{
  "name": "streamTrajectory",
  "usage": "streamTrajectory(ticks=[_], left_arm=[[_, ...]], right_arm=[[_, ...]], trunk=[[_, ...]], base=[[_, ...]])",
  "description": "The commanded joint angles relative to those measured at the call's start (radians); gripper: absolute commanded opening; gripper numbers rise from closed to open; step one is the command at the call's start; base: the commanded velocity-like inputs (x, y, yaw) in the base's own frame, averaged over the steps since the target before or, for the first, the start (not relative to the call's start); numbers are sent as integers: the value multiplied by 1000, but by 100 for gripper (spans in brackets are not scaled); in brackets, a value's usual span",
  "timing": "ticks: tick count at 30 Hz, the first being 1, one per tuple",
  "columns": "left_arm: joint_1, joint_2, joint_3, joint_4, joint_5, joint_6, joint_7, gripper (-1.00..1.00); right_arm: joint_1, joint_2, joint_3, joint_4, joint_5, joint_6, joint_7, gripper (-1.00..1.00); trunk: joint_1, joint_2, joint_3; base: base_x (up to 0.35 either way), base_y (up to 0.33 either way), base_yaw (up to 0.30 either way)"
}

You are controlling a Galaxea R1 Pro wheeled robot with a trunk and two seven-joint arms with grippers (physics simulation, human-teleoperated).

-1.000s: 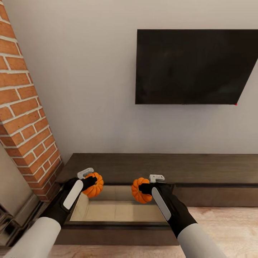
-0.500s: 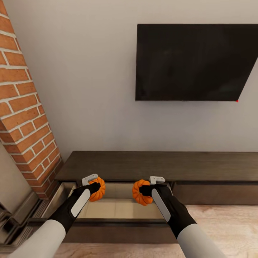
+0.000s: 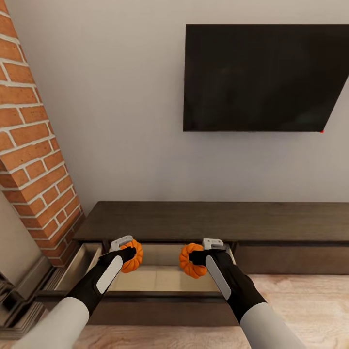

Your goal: Place each of the two pumpkins and all three candles from the living room inside a cabinet in the living room (use any cabinet), then make sure every cabinet is closed, and position the cauldron so it is next to a table in the living room.

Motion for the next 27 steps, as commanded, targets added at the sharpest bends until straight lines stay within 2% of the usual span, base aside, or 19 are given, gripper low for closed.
streamTrajectory(ticks=[1,8,15,20,22,27], left_arm=[[-1,1,-6,-2,7,1,11,-100],[-1,2,-5,-1,9,2,10,-100],[-1,8,9,3,26,10,2,-100],[-1,12,10,18,43,14,-82,-100],[-1,10,10,23,44,13,-94,-100],[-1,7,12,26,42,6,-103,-100]], right_arm=[[-1,0,2,-1,-10,2,-10,-100],[-1,-3,2,-1,-10,5,-7,-100],[-1,-3,2,-1,-12,6,2,-100],[-1,-5,1,-1,-16,6,5,-100],[-1,-5,1,-1,-17,6,6,-100],[-1,-5,1,-1,-19,6,6,-100]], trunk=[[4,-8,-4],[31,-57,-26],[57,-106,-48],[77,-141,-64],[84,-155,-70],[84,-155,-70]], base=[[0,0,0],[0,0,0],[0,0,0],[0,0,0],[0,0,0],[4,0,0]])
